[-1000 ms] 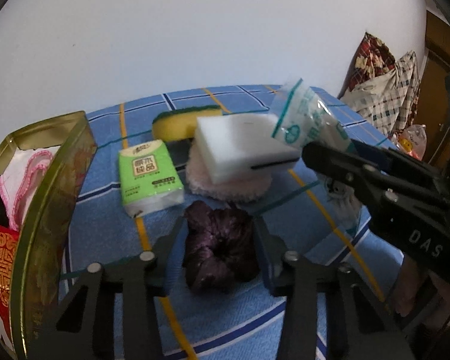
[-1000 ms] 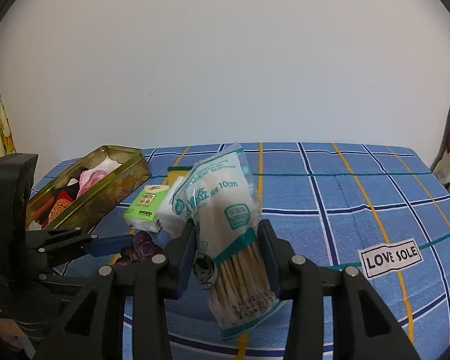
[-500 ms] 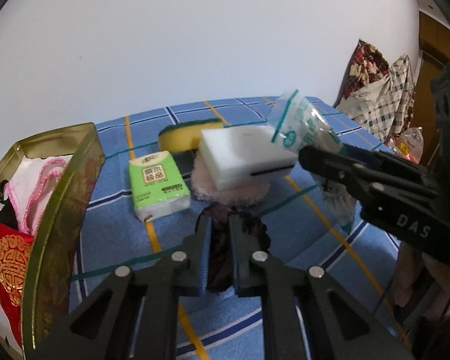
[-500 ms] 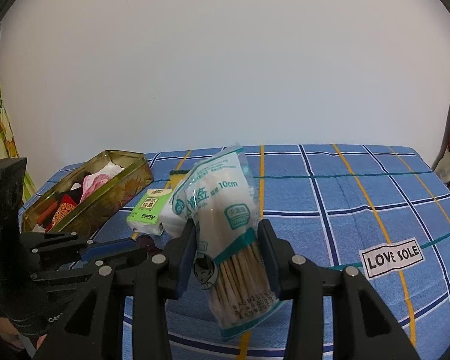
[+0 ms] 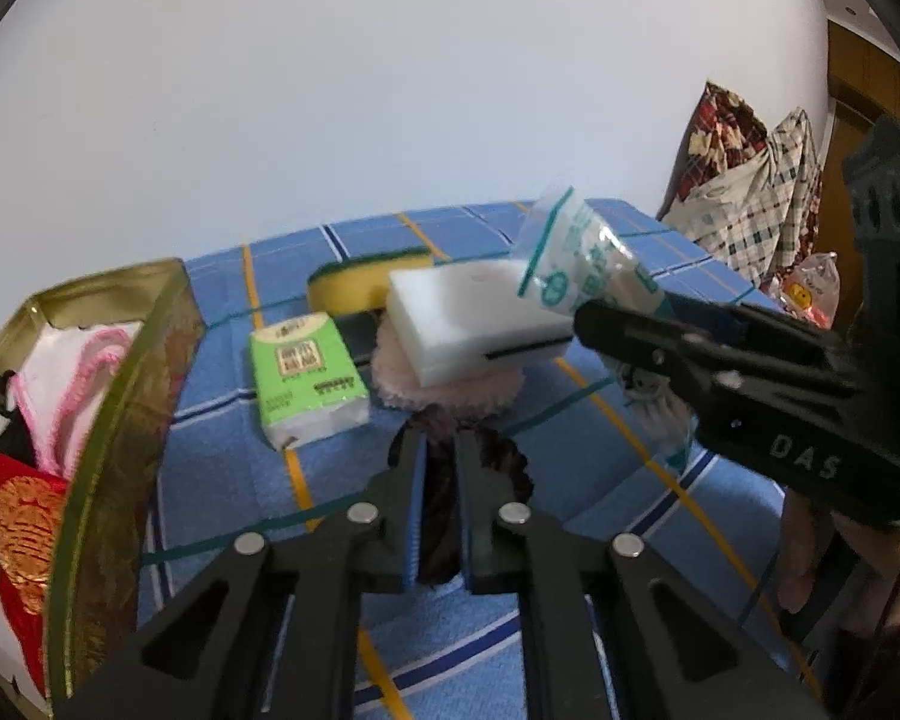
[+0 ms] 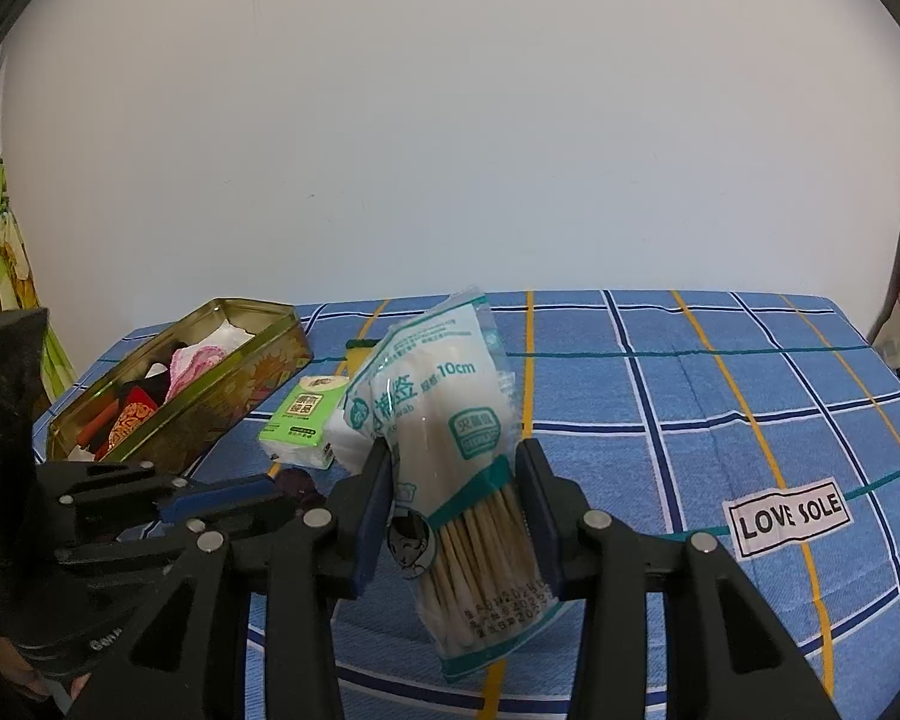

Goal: Organize soft objects
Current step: 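Move the left gripper over the dark purple scrunchie and grasp it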

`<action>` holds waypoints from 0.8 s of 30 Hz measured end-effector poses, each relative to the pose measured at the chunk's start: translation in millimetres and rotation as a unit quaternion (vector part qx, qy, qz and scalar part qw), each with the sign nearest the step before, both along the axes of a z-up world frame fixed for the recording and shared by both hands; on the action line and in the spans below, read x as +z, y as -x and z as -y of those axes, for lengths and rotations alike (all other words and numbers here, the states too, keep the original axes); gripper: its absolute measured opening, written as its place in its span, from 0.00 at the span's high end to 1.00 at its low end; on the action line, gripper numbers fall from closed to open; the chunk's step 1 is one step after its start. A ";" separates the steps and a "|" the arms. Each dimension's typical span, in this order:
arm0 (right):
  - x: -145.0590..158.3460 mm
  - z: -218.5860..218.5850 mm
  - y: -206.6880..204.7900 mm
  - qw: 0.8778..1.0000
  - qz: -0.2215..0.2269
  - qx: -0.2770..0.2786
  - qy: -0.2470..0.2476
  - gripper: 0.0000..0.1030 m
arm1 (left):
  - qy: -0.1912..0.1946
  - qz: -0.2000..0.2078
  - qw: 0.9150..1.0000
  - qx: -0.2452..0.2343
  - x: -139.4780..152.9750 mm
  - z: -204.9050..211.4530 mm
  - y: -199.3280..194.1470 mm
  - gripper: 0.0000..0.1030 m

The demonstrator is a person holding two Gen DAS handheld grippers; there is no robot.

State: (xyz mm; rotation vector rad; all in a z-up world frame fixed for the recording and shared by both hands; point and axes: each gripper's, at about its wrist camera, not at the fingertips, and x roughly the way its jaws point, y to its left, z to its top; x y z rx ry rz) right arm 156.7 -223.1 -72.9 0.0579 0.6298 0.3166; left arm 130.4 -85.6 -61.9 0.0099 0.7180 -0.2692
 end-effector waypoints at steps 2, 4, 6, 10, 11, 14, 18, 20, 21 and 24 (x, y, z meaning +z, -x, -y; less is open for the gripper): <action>0.4 -0.7 0.5 1.000 0.002 0.000 0.000 0.58 | 0.007 0.021 1.000 0.006 7.8 -4.2 5.9 0.97; 0.7 -1.1 1.1 1.000 0.003 0.002 0.000 0.58 | 0.009 0.036 0.999 0.011 13.5 -8.9 9.5 0.97; 1.0 -0.9 1.7 1.000 0.003 0.002 0.000 0.58 | 0.008 0.039 0.999 0.016 14.6 -12.6 10.2 0.97; 1.3 -0.6 2.1 1.000 0.003 0.001 -0.001 0.58 | 0.010 0.027 0.999 0.018 8.8 -17.6 6.0 0.97; 1.2 -0.6 2.0 1.000 0.002 0.002 -0.001 0.58 | 0.015 0.017 1.000 0.015 6.2 -18.4 3.5 0.97; 1.4 -0.5 2.3 1.000 0.002 0.002 -0.001 0.58 | 0.017 -0.002 1.000 0.015 -0.1 -15.3 -2.5 0.79; 1.9 -0.3 2.9 1.000 0.001 0.002 -0.001 0.58 | 0.011 -0.009 1.000 0.007 -3.3 -3.6 -6.3 0.40; 1.8 -0.6 2.9 1.000 0.001 0.002 -0.001 0.58 | 0.002 -0.009 1.000 0.004 -3.9 1.5 -7.8 0.35; 1.9 -0.6 2.9 1.000 0.000 0.002 -0.001 0.58 | -0.005 -0.015 1.000 -0.001 -5.9 5.5 -11.0 0.32; 1.4 -0.6 2.9 1.000 -0.001 0.004 -0.002 0.57 | -0.020 -0.051 0.999 -0.005 -15.3 11.6 -22.2 0.27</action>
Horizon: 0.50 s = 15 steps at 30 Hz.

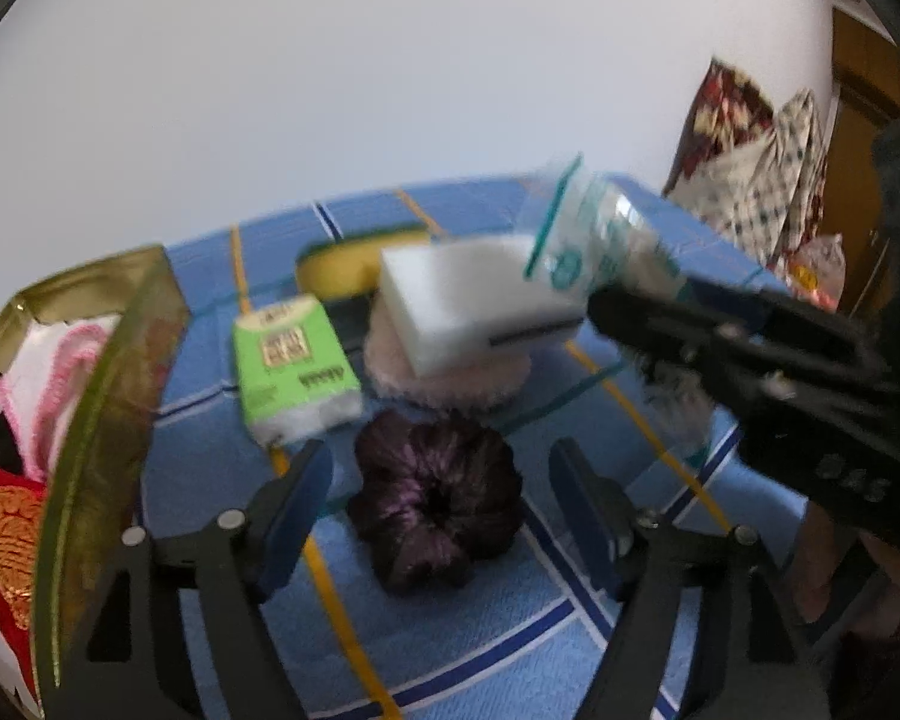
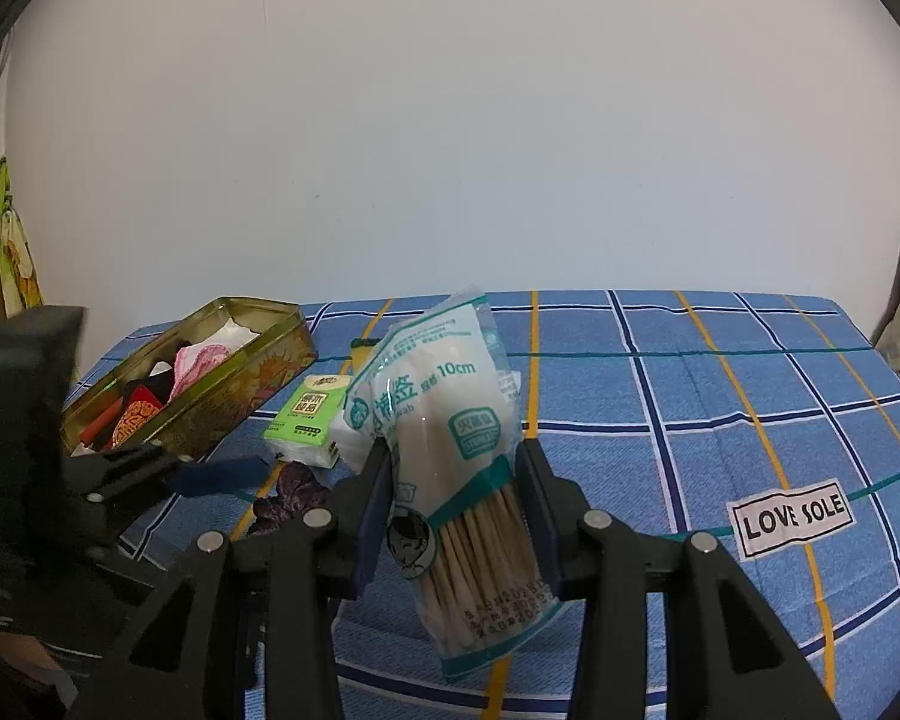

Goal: Organize soft objects
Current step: 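Move the left gripper over the dark purple scrunchie and grasp it, then lift the scrunchie with the left gripper while the right holds the cotton swab bag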

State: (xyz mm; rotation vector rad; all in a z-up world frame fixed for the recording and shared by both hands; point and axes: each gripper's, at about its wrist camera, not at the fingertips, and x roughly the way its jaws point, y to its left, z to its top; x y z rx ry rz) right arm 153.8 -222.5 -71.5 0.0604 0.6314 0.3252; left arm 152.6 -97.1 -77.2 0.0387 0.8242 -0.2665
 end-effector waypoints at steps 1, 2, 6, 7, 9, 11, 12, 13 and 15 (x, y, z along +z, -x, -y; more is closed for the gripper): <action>-0.4 -0.2 -0.7 1.000 -0.001 0.000 0.000 0.57 | 0.001 -0.004 1.000 0.001 -1.2 -0.3 -1.7 0.27; -0.6 -0.4 -1.3 1.000 -0.001 0.001 -0.001 0.57 | 0.008 -0.010 1.000 -0.002 -2.4 -1.5 -3.3 0.34; -0.7 0.3 -1.9 1.000 -0.002 0.001 -0.002 0.57 | 0.020 -0.015 1.000 -0.004 -3.8 -5.2 -2.0 0.62; -0.8 0.3 -1.9 1.000 -0.002 0.001 -0.002 0.57 | 0.022 -0.010 1.000 -0.006 -2.7 -5.6 0.5 0.65; -0.5 0.3 -1.6 1.000 -0.001 0.001 -0.003 0.57 | 0.015 0.003 1.000 -0.005 0.1 -5.5 5.6 0.66; -0.2 0.1 -1.0 1.000 0.000 0.001 -0.004 0.57 | 0.015 0.016 1.000 -0.009 2.9 -5.2 10.4 0.66; 0.1 0.6 -0.5 1.000 0.000 0.001 -0.005 0.57 | 0.015 0.021 1.000 -0.009 4.6 -5.9 11.0 0.66; 0.2 0.9 -0.2 1.000 0.001 0.001 -0.005 0.57 | 0.012 0.027 1.000 -0.005 6.5 -6.9 12.0 0.66; 0.4 0.9 0.4 1.000 0.002 0.001 -0.006 0.57 | 0.014 0.041 0.999 -0.001 10.4 -9.6 15.7 0.66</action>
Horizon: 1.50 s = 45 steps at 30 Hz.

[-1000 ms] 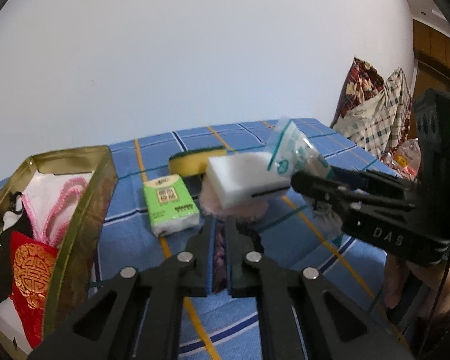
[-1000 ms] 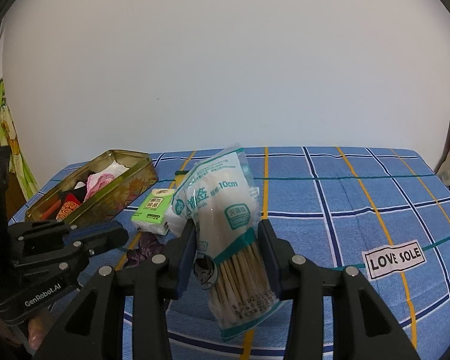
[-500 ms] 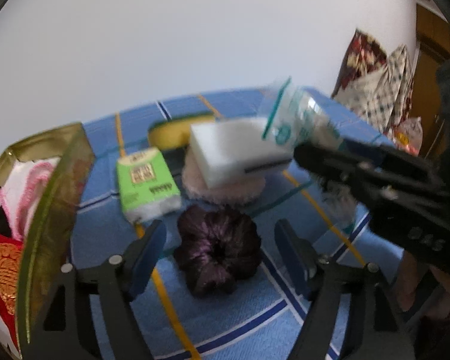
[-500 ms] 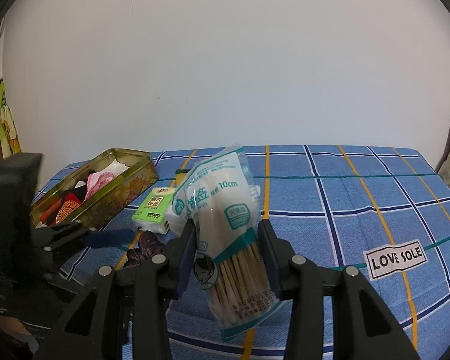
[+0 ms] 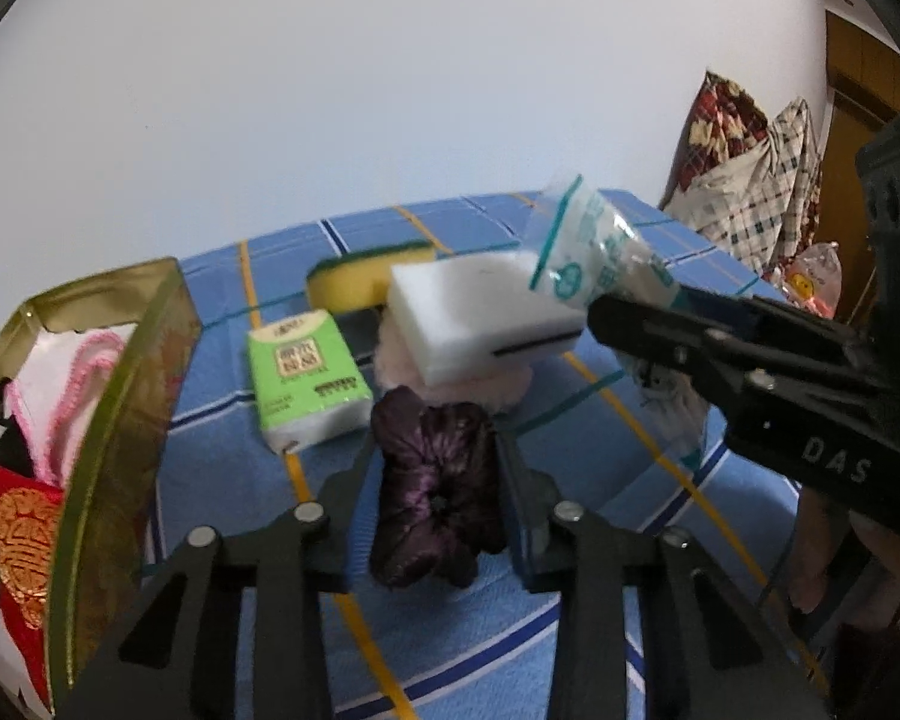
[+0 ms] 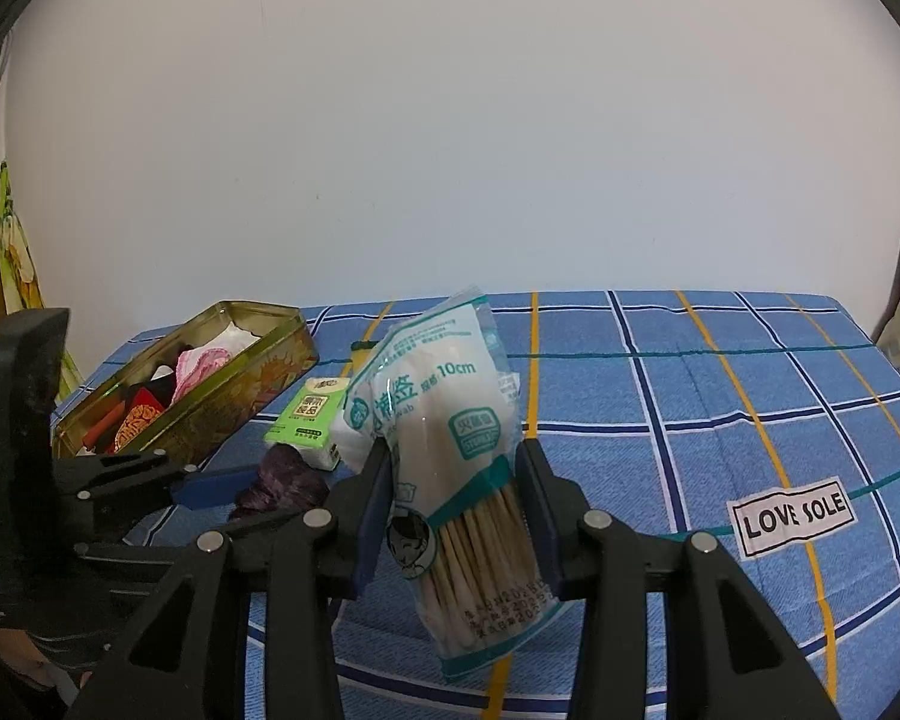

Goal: Organize soft objects
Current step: 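Lift the scrunchie with the left gripper while the right holds the cotton swab bag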

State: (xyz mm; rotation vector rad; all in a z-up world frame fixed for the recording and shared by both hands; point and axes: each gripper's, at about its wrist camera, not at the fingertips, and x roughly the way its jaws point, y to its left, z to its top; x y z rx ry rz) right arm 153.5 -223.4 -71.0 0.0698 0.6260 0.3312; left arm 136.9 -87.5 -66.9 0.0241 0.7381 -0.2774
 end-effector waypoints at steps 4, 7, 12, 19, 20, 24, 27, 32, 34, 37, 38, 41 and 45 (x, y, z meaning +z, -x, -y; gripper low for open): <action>1.0 -0.6 1.6 1.000 0.004 0.002 0.002 0.57 | 0.005 0.028 1.000 0.012 9.6 -8.6 6.8 0.66; 2.0 -1.4 3.2 1.000 0.007 0.008 0.000 0.57 | 0.004 0.054 0.998 0.026 17.5 -15.3 12.5 0.66; 3.5 -4.9 5.8 1.000 0.012 0.014 0.002 0.57 | -0.003 0.085 0.995 0.044 24.6 -21.8 18.2 0.66; 5.7 -8.4 12.0 1.000 0.021 0.017 0.001 0.57 | -0.004 0.093 0.994 0.059 21.2 -28.7 23.3 0.66; 6.0 -8.6 13.2 1.000 0.023 0.018 0.002 0.57 | -0.004 0.094 0.994 0.061 20.9 -29.4 23.8 0.66; 7.5 -3.7 17.7 0.999 0.026 0.020 -0.002 0.57 | -0.002 0.096 0.993 0.068 19.9 -32.2 25.4 0.66; 8.8 -2.3 20.4 0.999 0.029 0.022 -0.003 0.57 | 0.000 0.098 0.993 0.071 19.9 -34.8 27.5 0.66; 11.3 -1.4 25.3 0.999 0.035 0.024 -0.002 0.57 | 0.003 0.102 0.992 0.078 21.1 -39.0 33.8 0.66; 12.2 -0.6 27.5 0.999 0.037 0.024 -0.001 0.57 | 0.004 0.103 0.991 0.080 21.2 -40.3 36.0 0.66; 14.0 -0.3 30.5 0.999 0.039 0.027 -0.001 0.57 | 0.006 0.103 0.991 0.083 21.7 -41.8 38.2 0.66; 14.4 0.0 31.6 0.999 0.039 0.028 -0.001 0.57 | 0.006 0.104 0.991 0.084 21.7 -42.5 39.1 0.66; 15.4 -1.8 34.4 0.999 0.043 0.030 0.002 0.57 | 0.006 0.104 0.991 0.085 22.0 -43.0 40.0 0.66; 16.9 -3.7 38.0 0.998 0.048 0.033 0.007 0.57 | 0.006 0.106 0.991 0.087 21.7 -45.0 43.1 0.66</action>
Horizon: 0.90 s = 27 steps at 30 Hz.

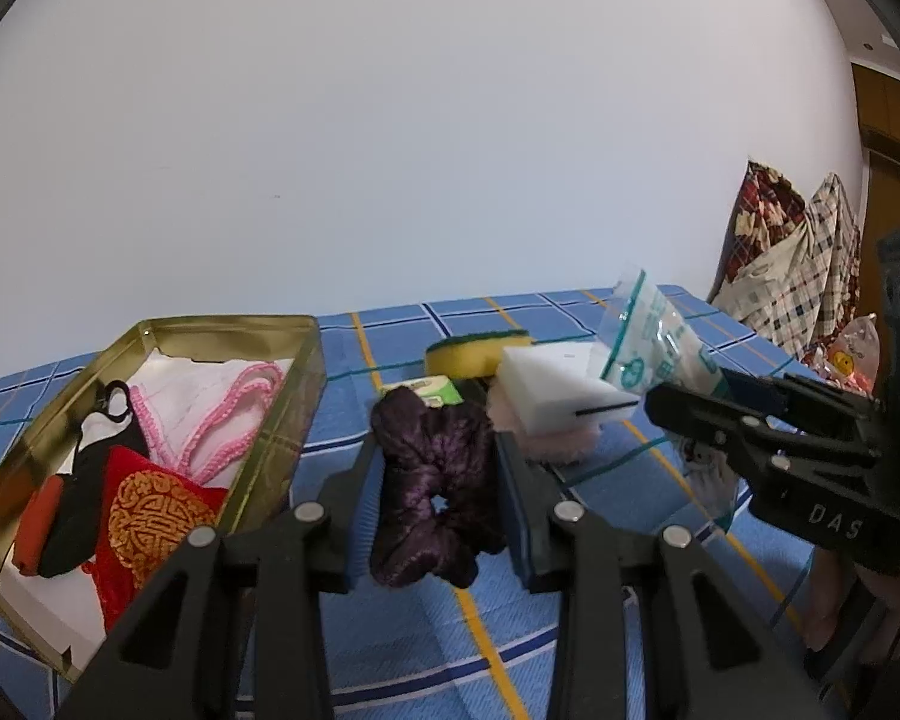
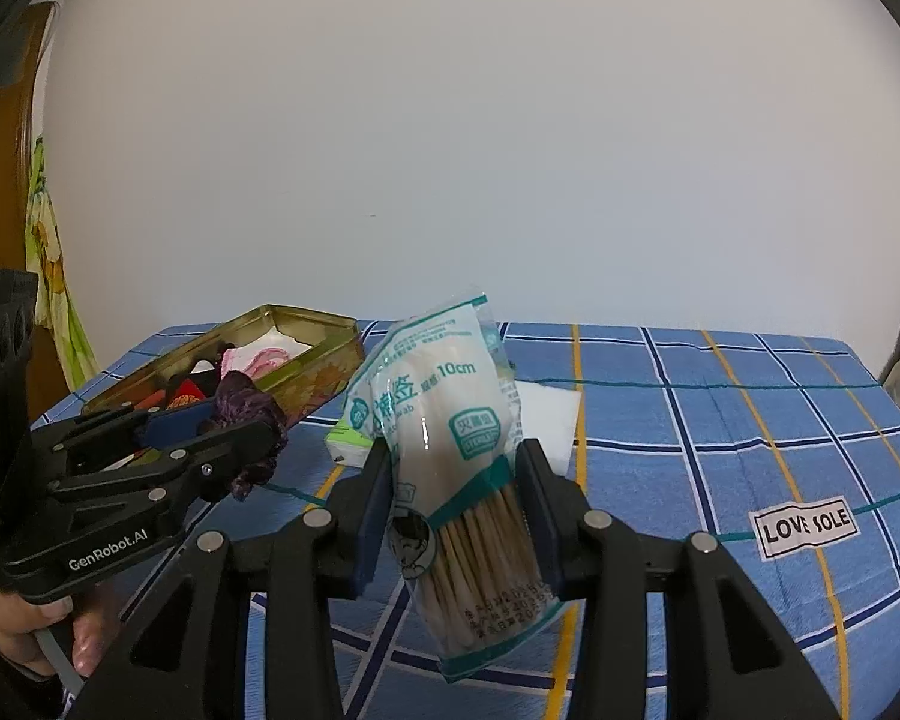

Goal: Organize soft objects
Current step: 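Lift the scrunchie with the left gripper while the right holds the cotton swab bag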

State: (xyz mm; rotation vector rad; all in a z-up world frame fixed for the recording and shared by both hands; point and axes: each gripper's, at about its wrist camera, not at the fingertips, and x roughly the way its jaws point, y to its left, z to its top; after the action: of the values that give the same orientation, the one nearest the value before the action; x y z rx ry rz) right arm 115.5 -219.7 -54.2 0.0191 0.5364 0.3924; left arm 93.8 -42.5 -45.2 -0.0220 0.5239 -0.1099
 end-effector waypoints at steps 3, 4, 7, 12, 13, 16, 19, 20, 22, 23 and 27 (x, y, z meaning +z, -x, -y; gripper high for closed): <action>1.3 0.0 2.5 1.000 0.002 0.004 0.000 0.57 | 0.001 -0.001 1.000 0.003 -0.4 -2.2 2.2 0.66; 1.8 -0.1 3.6 1.000 0.003 0.004 0.001 0.57 | 0.002 -0.001 1.000 0.004 -0.3 -3.4 3.1 0.66; 2.2 -1.6 4.4 1.000 0.002 0.010 -0.003 0.57 | 0.004 -0.001 1.000 0.005 -0.1 -5.2 5.8 0.66; 4.4 -4.1 12.3 1.000 0.006 0.018 -0.006 0.57 | 0.000 0.003 1.000 0.007 1.0 -5.7 11.6 0.66; 5.6 -4.4 15.8 1.000 0.010 0.020 -0.013 0.57 | -0.001 0.003 1.000 0.007 1.0 -6.1 13.0 0.66; 7.6 -7.0 23.3 0.999 0.021 0.026 -0.014 0.57 | -0.003 0.006 1.000 0.009 1.2 -7.9 16.9 0.66; 8.3 -8.4 26.1 0.999 0.022 0.029 -0.011 0.57 | -0.003 0.007 1.000 0.012 1.5 -10.4 21.0 0.66; 8.5 -8.8 26.5 0.999 0.022 0.029 -0.012 0.57 | -0.002 0.007 1.000 0.014 1.6 -12.0 22.0 0.66; 8.7 -8.6 27.7 0.999 0.020 0.029 -0.014 0.57 | 0.000 0.008 1.000 0.015 1.6 -15.3 24.2 0.66; 8.8 -8.9 28.4 0.999 0.020 0.030 -0.014 0.57 | 0.002 0.008 1.000 0.017 1.5 -16.8 25.1 0.66; 10.1 -10.2 31.2 0.999 0.023 0.034 -0.012 0.57 | 0.007 0.008 1.000 0.019 2.1 -20.6 29.1 0.66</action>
State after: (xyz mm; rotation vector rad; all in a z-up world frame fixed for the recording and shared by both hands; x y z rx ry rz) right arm 84.3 -209.5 -44.0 0.0149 0.4873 0.4646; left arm 64.7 -21.9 -43.1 -0.0437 0.5062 -0.0761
